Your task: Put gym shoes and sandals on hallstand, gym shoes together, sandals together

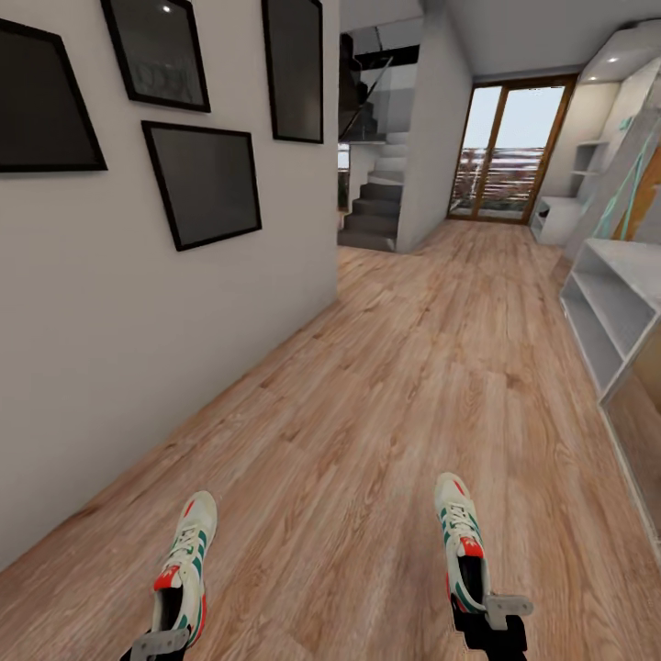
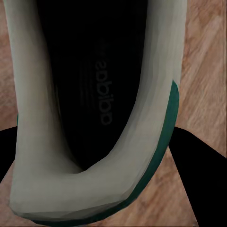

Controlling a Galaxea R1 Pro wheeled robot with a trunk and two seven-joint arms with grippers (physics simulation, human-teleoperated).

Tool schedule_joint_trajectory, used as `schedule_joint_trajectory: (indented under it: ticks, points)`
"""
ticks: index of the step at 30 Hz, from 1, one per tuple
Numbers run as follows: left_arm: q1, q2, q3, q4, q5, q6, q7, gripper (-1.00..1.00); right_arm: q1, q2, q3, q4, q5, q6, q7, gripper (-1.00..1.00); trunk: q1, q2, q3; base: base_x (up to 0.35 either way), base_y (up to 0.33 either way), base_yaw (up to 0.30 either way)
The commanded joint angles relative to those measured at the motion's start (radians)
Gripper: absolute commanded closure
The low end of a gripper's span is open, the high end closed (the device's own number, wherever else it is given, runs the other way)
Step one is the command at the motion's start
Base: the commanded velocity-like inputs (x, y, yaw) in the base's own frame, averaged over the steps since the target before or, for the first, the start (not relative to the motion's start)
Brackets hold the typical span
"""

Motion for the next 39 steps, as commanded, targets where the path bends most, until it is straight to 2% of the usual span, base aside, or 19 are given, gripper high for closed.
schedule_joint_trajectory:
  ticks: [1, 10, 39]
  points:
    - [-0.001, -0.001, 0.008, 0.0, -0.004, -0.002, -0.01, 1.0, -0.001, 0.0, -0.008, 0.001, 0.005, -0.004, 0.005, 1.0, 0.0, 0.0, -0.001, 0.311, -0.136, -0.3]
    - [-0.001, -0.002, 0.009, 0.0, -0.003, -0.002, -0.01, 1.0, -0.001, 0.0, -0.008, 0.001, 0.005, -0.004, 0.005, 1.0, 0.0, 0.0, -0.001, 0.319, -0.101, -0.3]
    - [-0.001, 0.001, 0.014, 0.0, -0.002, -0.002, -0.01, 1.0, -0.001, 0.003, -0.007, 0.002, 0.005, -0.003, 0.005, 1.0, 0.0, 0.0, -0.001, 0.338, -0.002, -0.3]
